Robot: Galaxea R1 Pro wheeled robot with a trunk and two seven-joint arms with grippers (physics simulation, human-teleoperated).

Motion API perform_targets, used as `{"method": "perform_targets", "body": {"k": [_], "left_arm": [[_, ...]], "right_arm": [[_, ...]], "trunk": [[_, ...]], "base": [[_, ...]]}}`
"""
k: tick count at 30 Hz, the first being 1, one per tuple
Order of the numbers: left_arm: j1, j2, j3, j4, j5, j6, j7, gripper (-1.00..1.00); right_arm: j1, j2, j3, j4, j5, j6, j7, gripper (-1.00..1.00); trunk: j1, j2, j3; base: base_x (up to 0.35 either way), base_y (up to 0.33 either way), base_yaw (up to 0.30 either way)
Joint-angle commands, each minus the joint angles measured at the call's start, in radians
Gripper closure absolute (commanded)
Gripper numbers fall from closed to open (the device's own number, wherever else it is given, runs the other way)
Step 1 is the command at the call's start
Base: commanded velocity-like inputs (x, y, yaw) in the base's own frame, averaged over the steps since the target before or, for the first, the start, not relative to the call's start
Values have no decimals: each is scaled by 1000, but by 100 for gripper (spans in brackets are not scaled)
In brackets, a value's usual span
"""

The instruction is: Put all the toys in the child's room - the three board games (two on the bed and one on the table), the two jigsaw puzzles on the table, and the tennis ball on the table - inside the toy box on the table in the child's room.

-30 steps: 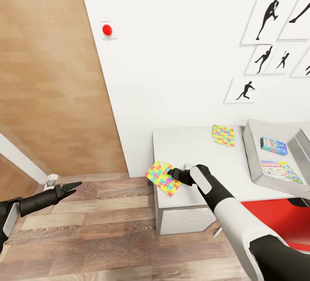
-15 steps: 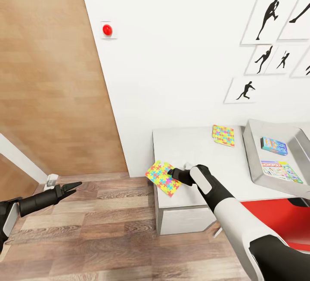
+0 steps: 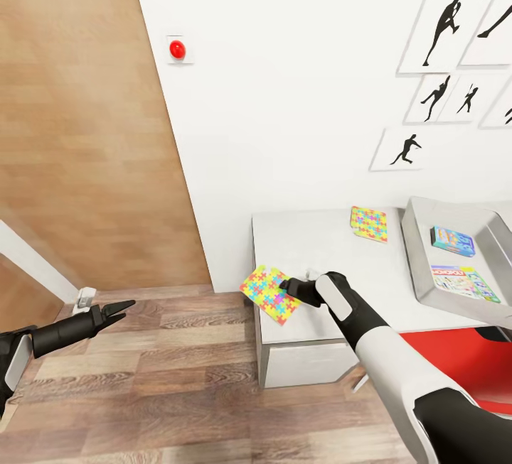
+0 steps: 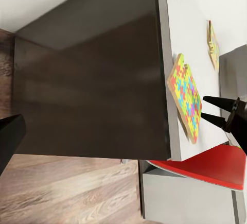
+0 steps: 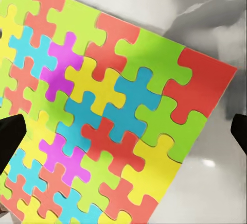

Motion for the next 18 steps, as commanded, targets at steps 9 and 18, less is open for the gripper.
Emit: {"method": "perform_targets", "body": {"k": [9, 18], "left_arm": [[-1, 0, 1, 0, 2, 7, -2, -100], [-1, 0, 1, 0, 2, 7, -2, -100]], "right_arm": [[-1, -4, 2, -12, -13, 2, -13, -100], [20, -12, 2, -97, -17, 3, -14, -100]], "trunk": [[1, -2, -2], [1, -2, -2]], "base": [[0, 0, 0], [0, 0, 0]]}}
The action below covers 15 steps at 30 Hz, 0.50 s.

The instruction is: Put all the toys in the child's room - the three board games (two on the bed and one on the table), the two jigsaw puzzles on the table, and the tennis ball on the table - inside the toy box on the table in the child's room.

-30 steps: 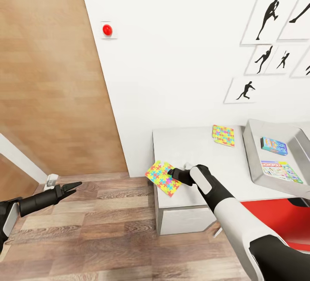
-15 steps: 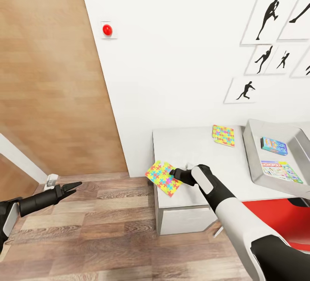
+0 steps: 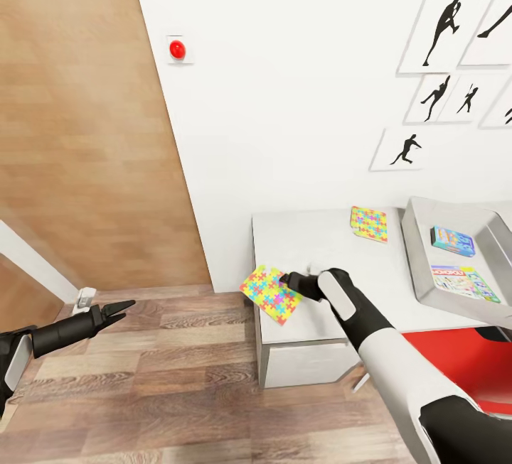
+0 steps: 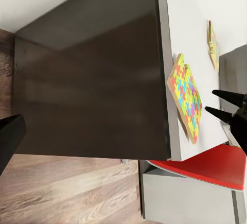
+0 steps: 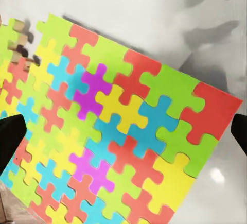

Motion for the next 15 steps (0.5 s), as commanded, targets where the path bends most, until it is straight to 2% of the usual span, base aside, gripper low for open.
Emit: {"method": "perform_targets", "body": {"k": [1, 3, 7, 15], "left_arm": [[-1, 0, 0, 0, 2, 7, -2, -100], [-1, 0, 1, 0, 2, 7, -2, -100], [-1, 0, 0, 0, 2, 7, -2, -100], [-1, 0, 1, 0, 2, 7, -2, -100]], "right_arm": [[18, -8, 2, -41, -11, 2, -10, -100], [67, -26, 2, -139, -12, 7, -10, -100], [143, -44, -5, -317, -13, 37, -10, -100], [224, -49, -83, -489, -14, 60, -10, -100]], "trunk": [[1, -2, -2], [1, -2, -2], [1, -2, -2], [1, -2, -2]], "base": [[0, 0, 0], [0, 0, 0], [0, 0, 0], [0, 0, 0]]}}
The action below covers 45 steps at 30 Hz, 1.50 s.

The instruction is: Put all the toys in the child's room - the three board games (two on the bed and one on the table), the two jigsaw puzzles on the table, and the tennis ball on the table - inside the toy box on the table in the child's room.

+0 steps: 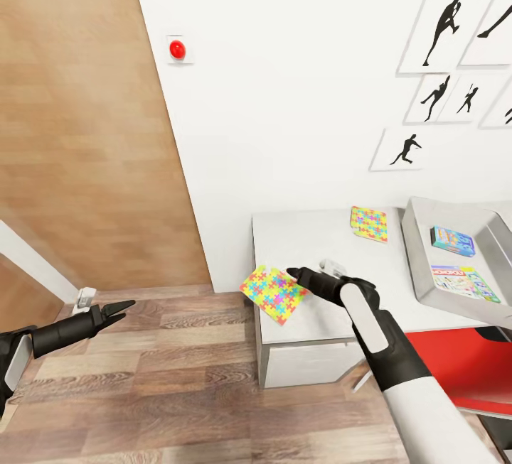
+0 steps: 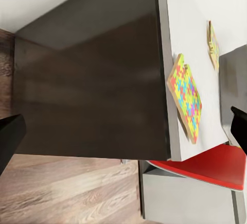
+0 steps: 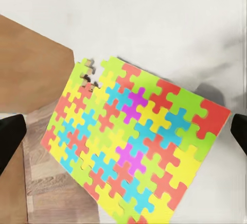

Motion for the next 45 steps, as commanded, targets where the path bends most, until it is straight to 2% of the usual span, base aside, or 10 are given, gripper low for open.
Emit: {"method": "perform_targets", "body": {"k": [1, 12, 22, 24, 27, 33, 38, 40, 43, 45], "left_arm": [[-1, 0, 0, 0, 2, 7, -2, -100], [-1, 0, -1, 0, 3, 7, -3, -100], [-3, -5, -2, 1, 5, 23, 0, -100], [-6, -20, -3, 1, 3, 28, 8, -100], [-9, -67, -6, 7, -3, 30, 31, -100], [-10, -91, -29, 10, -2, 30, 77, -100], [-10, -94, -49, 10, 1, 29, 78, -100], [-10, -95, -52, 11, 2, 29, 79, -100], [-10, -100, -55, 11, 2, 27, 79, -100], [-10, -106, -58, 11, 2, 26, 79, -100]], "right_arm": [[10, -1, -5, -23, -11, 1, -10, -100], [89, -1, -17, -176, -11, 4, -9, -100], [101, -1, -20, -239, -12, 27, -5, -100], [102, -1, -21, -258, -11, 52, -4, -100], [121, -1, -24, -293, -11, 85, -2, -100], [139, -1, -34, -313, -15, 97, -1, -100], [142, -2, -41, -316, -62, 114, 1, -100], [142, -3, -53, -317, -99, 132, 6, -100], [143, -9, -81, -317, -155, 165, 35, -100], [143, -15, -94, -316, -173, 177, 65, -100]], "trunk": [[1, -2, -2], [1, -2, 2], [1, -2, 16], [1, -2, 19], [1, -2, 24], [1, -2, 33], [1, -2, 41], [1, -2, 45], [1, -2, 49], [1, -2, 52]], "base": [[0, 0, 0], [0, 0, -16], [0, 0, -63], [0, 0, -64], [0, 0, -55], [0, 0, -16], [0, 0, -3], [0, 0, 0], [51, 0, 0], [153, 0, 0]]}}
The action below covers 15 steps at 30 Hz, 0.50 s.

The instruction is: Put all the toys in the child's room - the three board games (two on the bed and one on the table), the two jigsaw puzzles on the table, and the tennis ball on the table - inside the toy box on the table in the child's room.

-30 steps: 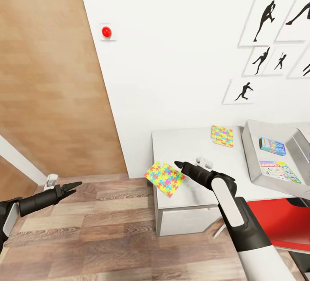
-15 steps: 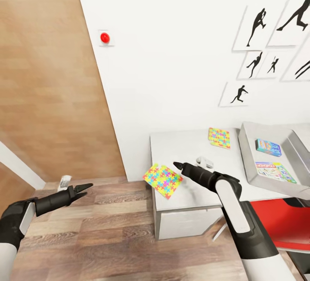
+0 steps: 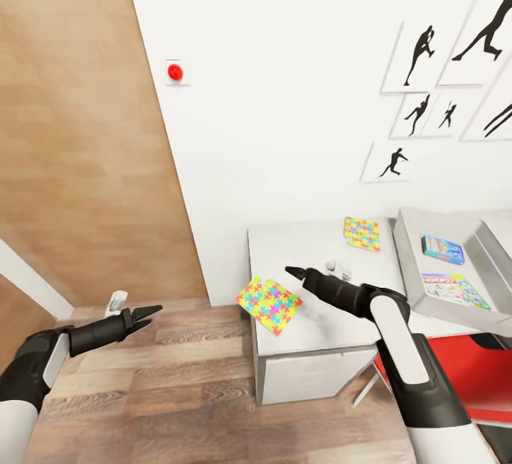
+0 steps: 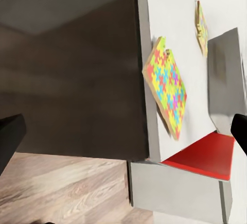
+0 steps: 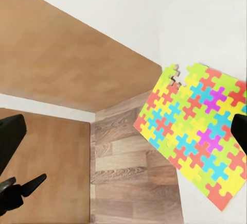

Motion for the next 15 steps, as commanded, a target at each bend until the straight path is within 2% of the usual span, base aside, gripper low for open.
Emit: {"method": "perform_targets", "body": {"k": [1, 5, 8, 11, 15], "left_arm": [[-1, -2, -1, 0, 2, 5, -1, -100], [-1, -6, -4, -1, 2, 1, 1, -100], [-1, -7, -6, -5, 2, 0, 0, -100], [-1, -7, -7, -7, 3, 0, -2, -100], [-1, -7, -7, -9, 4, 0, -12, -100]], "right_arm": [[-1, -7, -4, -1, -17, 6, 16, -100], [0, -26, -11, 2, -26, 11, 102, -100], [0, -30, -13, 4, -26, 12, 142, -100], [0, -31, -13, 6, -26, 12, 160, -100], [0, -31, -13, 8, -26, 10, 169, -100]], "trunk": [[1, -2, 0], [1, -2, 6], [1, -2, 11], [1, -2, 16], [1, -2, 22]], "base": [[237, 0, 0], [284, 29, 0], [313, 57, 0], [264, 31, 0], [101, 10, 0]]}}
